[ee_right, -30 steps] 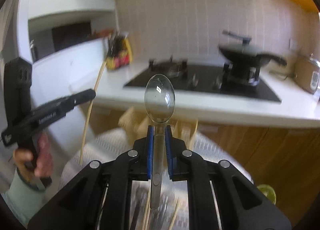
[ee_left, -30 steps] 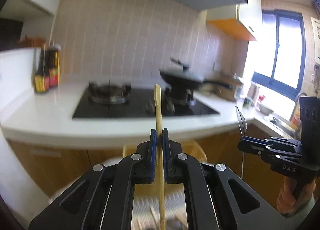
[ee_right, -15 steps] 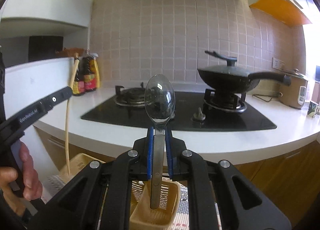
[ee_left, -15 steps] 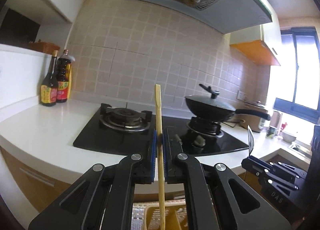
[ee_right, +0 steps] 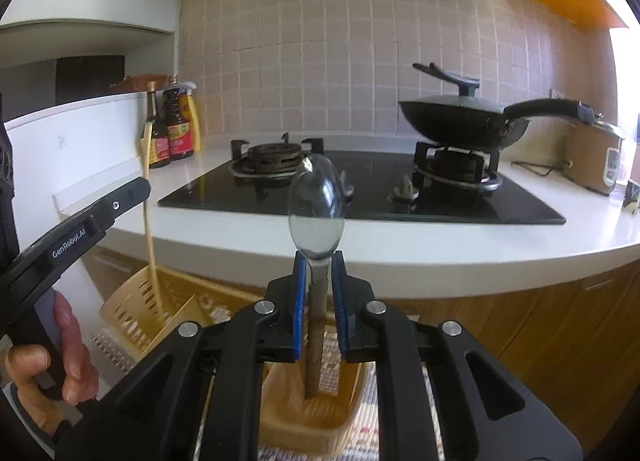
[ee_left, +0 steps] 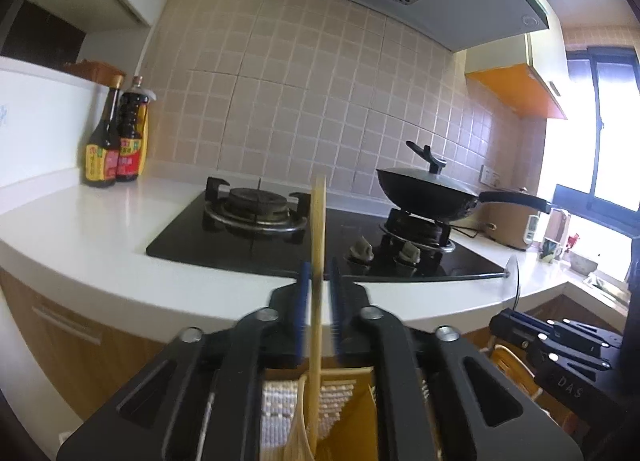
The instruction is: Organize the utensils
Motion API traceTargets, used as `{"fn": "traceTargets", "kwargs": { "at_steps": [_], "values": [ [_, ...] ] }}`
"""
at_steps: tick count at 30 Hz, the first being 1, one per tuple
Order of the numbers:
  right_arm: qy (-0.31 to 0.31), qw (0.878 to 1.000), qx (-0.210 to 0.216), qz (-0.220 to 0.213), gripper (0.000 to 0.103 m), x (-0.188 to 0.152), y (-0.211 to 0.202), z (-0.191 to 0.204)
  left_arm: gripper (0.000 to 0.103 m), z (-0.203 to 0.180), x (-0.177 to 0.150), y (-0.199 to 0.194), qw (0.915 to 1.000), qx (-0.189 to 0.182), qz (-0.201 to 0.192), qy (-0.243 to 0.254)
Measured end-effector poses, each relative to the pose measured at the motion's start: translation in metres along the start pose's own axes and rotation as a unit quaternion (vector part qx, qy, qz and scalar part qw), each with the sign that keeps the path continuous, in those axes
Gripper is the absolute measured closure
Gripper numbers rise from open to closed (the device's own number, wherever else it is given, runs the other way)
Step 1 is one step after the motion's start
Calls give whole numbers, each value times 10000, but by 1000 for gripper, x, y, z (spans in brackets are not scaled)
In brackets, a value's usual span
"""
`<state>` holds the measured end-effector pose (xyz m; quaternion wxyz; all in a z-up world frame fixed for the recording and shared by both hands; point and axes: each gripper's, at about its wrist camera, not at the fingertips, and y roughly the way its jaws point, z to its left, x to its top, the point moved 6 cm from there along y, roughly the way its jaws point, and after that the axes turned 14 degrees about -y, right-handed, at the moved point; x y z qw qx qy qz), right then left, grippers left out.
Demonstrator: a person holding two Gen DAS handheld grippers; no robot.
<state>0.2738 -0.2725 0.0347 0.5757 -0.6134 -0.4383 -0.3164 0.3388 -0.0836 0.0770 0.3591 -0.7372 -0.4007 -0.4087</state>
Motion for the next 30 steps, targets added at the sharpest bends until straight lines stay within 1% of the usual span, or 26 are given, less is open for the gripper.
{"fn": "traceTargets", "kwargs": {
  "at_steps": [2,3,4,5,6,7,8,16,19,21,22,24,26,28,29,30],
  "values": [
    [27,10000,57,41,84,-3,-9,2,80,1,0,-10,10000,-37,62,-56],
    [52,9999,87,45,83,-4,-16,2,72,1,0,-15,9999,-75,109,-79],
    [75,9999,108,44,79,-5,-21,2,67,1,-1,-20,9998,-93,152,-97],
    [114,9998,159,52,73,-7,-28,3,61,1,-2,-29,9998,-21,187,-59],
    [154,9996,216,54,69,-8,-35,3,61,-1,-3,-37,9998,34,187,7],
    [202,9994,264,43,57,-10,-42,2,60,-3,-4,-44,9998,40,190,56],
    [252,9993,270,10,54,-11,-52,2,59,-6,-6,-54,9997,67,209,134],
    [228,9982,367,406,54,-34,-95,8,57,-28,-23,-114,9980,143,171,587],
    [171,9968,340,698,54,-47,-105,11,56,-34,-28,-130,9975,113,188,671],
    [224,9937,429,1015,54,-61,-107,12,53,-37,-35,-139,9968,141,211,755],
    [250,9902,461,1292,54,-71,-106,12,53,-36,-39,-143,9965,162,279,773],
    [306,9831,580,1711,54,-86,-104,11,52,-33,-45,-146,9958,181,498,751],
    [431,9719,748,2192,54,-105,-100,10,52,-24,-56,-147,9938,182,884,650],
    [545,9633,944,2455,54,-120,-100,11,52,-14,-64,-144,9903,155,1274,524],
    [578,9585,998,2609,54,-129,-100,11,52,-8,-70,-140,9862,138,1586,457],
    [600,9540,991,2765,54,-136,-99,10,52,1,-80,-136,9788,161,2004,384]
  ]
}}
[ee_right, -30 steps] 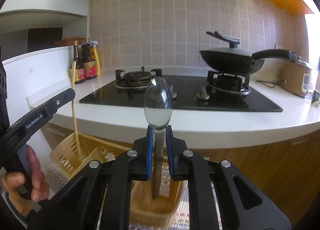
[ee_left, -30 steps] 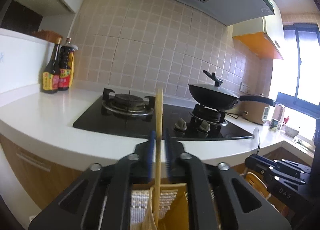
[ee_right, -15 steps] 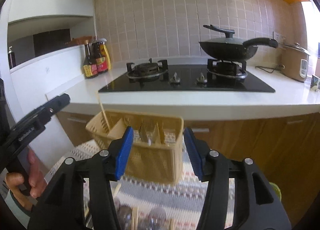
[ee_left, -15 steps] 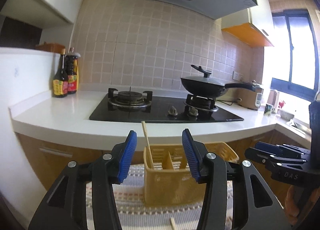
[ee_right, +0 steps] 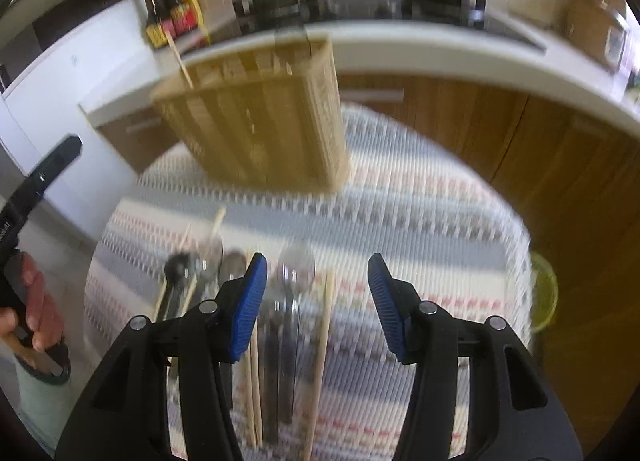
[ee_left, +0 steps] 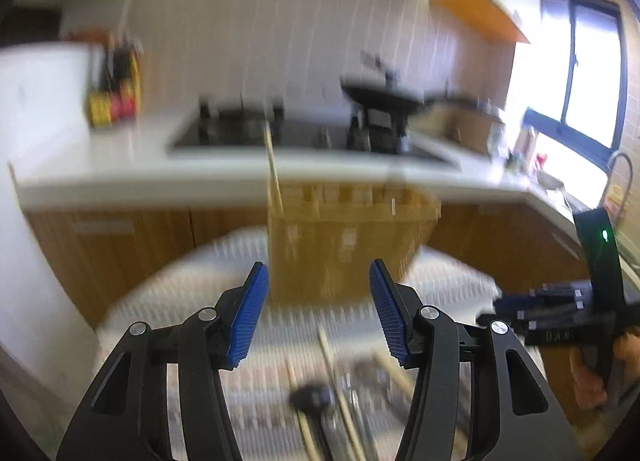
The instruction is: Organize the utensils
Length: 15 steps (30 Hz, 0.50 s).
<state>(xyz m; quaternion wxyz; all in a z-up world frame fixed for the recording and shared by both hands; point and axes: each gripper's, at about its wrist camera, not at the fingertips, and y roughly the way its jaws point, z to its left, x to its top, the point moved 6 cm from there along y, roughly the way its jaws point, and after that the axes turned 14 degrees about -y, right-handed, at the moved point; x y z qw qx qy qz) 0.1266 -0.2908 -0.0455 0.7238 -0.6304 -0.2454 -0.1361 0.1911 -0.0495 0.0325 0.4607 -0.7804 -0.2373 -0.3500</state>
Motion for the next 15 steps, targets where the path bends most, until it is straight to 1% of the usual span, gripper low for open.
{"fn": "traceTargets", "kwargs": {
  "at_steps": [1,2,3,4,5,6,8,9,10,11,12,13,15],
  "values": [
    [33,9999,11,108,54,-3,3,-1,53,5,-5,5,9998,11,220,-33],
    [84,9996,89,248,54,-9,9,-3,53,13,-15,13,9981,49,602,-89],
    [145,9991,186,355,54,-13,13,-3,55,20,-24,20,9957,125,902,-142],
    [192,9986,245,436,54,-15,17,-4,56,25,-30,24,9937,183,1086,-193],
    [246,9977,294,553,55,-19,22,-5,61,32,-42,30,9898,195,1388,-269],
    [279,9971,331,628,57,-22,24,-6,65,36,-49,33,9870,158,1564,-322],
    [357,9953,444,782,68,-28,32,-6,66,41,-66,40,9800,63,1946,-402],
    [402,9944,484,847,68,-30,36,-6,67,42,-73,42,9762,41,2124,-435],
    [428,9937,529,896,68,-30,41,-6,68,43,-81,45,9724,48,2287,-457],
    [432,9928,583,949,69,-30,44,-5,71,43,-85,47,9705,72,2367,-446],
    [419,9924,583,998,69,-30,46,-4,72,43,-91,49,9686,129,2452,-397],
    [397,9921,550,1052,71,-31,49,-3,73,42,-97,51,9668,204,2527,-331],
    [338,9911,497,1187,72,-34,56,0,79,40,-106,54,9641,209,2629,-299]
  ]
}}
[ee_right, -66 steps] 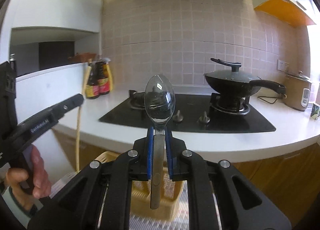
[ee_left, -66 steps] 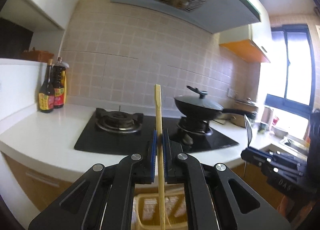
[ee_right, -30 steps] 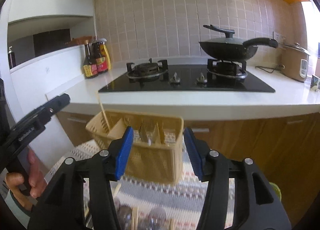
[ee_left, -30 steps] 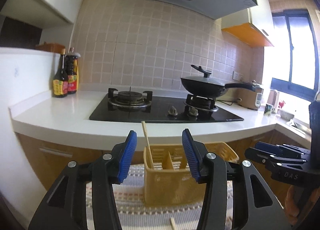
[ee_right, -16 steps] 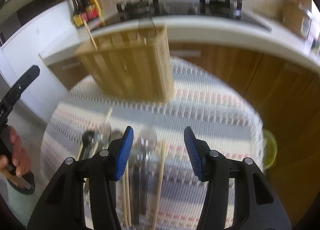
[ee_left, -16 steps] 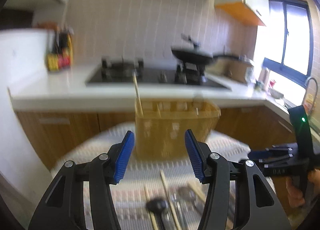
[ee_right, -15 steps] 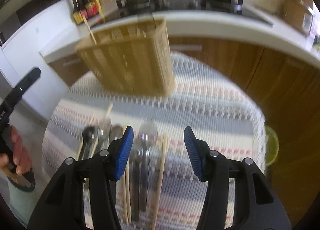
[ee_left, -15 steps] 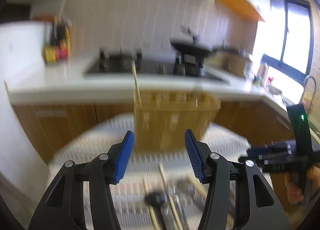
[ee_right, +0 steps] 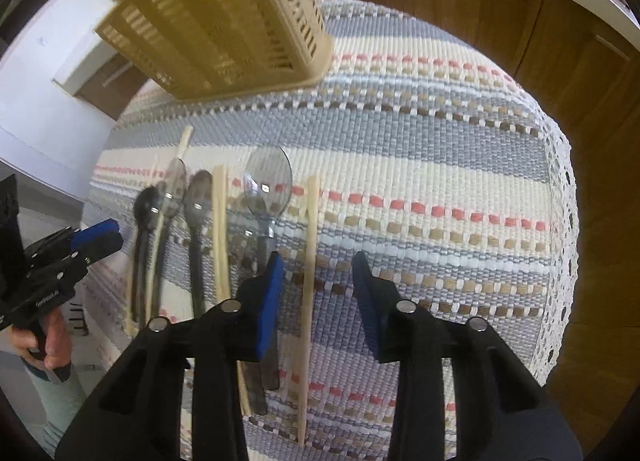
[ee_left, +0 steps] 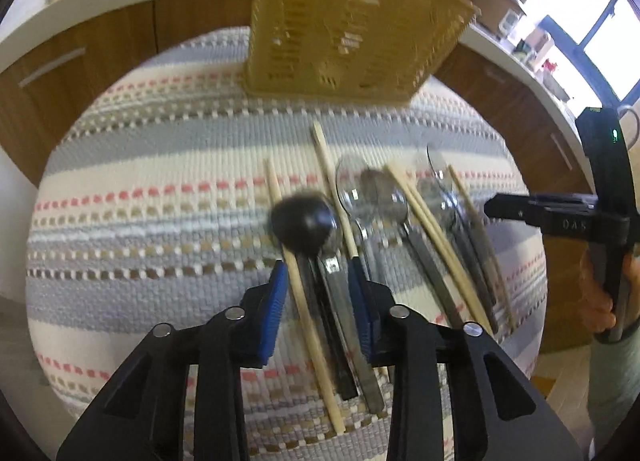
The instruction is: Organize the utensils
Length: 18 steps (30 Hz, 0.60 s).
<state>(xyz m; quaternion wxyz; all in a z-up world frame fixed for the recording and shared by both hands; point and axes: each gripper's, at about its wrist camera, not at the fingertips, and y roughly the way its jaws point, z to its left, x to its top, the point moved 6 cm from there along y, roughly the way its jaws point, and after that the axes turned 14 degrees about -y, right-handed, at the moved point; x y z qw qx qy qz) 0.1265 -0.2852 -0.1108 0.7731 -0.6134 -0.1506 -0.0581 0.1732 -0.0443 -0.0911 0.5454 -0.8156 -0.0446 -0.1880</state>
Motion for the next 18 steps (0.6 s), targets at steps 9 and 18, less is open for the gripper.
{"fn": "traceTargets", "kwargs": {
  "at_steps": [9,18],
  "values": [
    [-416,9978,-383,334,81,-2,15,18,83,-11,-2,15,9998,82,206,26],
    [-856,9912,-805,608,97,0,23,35,84,-34,2,32,9977,610,95,277]
  ]
}}
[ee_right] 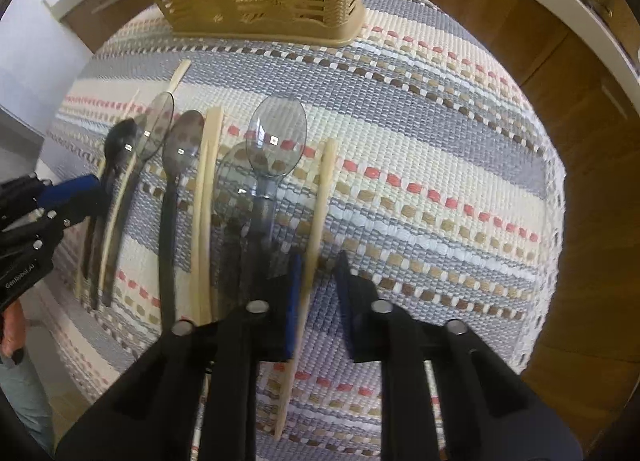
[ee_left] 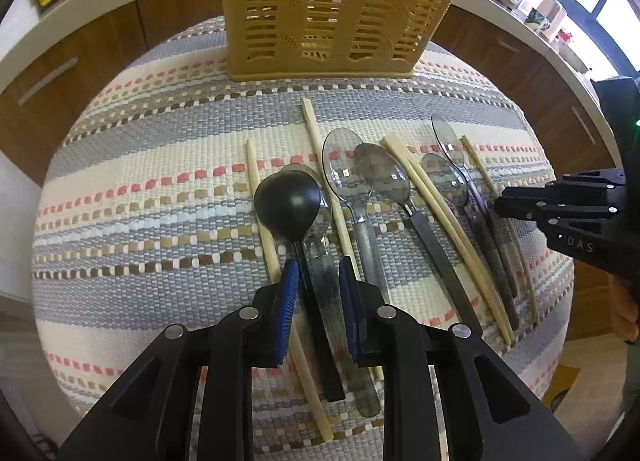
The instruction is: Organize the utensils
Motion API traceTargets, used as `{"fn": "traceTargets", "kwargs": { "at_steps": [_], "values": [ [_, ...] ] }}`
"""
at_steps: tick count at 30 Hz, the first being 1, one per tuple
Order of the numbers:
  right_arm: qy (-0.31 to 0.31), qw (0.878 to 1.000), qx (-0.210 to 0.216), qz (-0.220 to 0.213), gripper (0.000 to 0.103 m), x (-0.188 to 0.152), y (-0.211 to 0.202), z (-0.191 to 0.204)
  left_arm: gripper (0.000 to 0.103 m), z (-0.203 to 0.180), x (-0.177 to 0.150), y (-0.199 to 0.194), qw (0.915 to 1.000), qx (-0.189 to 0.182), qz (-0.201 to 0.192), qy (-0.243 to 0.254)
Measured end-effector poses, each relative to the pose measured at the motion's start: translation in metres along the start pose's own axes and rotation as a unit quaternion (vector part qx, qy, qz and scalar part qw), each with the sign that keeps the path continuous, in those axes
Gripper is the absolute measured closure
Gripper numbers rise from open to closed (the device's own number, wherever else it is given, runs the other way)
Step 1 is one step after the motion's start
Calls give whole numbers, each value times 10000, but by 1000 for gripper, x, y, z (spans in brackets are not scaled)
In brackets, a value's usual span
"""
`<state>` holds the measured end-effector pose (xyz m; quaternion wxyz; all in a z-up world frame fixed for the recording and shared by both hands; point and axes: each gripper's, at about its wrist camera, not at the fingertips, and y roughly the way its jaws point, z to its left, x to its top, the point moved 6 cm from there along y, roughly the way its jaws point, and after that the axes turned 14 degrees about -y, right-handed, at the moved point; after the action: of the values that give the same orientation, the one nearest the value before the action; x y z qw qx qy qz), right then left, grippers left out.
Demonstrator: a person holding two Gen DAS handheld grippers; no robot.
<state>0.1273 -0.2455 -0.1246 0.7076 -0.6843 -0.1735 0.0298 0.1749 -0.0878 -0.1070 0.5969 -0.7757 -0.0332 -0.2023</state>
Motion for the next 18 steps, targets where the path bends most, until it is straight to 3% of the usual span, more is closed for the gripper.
{"fn": "traceTargets", "kwargs": {
  "at_steps": [4,6,18],
  "values": [
    [28,9999,98,-32,98,-1,-1,-1,90,-5,2,4,9999,106,-67,7],
    [19,9999,117,-69,98,-3,-1,-2,99,-7,3,5,9999,100,-51,5],
    [-29,9981,328,-527,99,-14,-34,-12,103,5,-6,-17,9989,-109,-457,-68]
  ]
}}
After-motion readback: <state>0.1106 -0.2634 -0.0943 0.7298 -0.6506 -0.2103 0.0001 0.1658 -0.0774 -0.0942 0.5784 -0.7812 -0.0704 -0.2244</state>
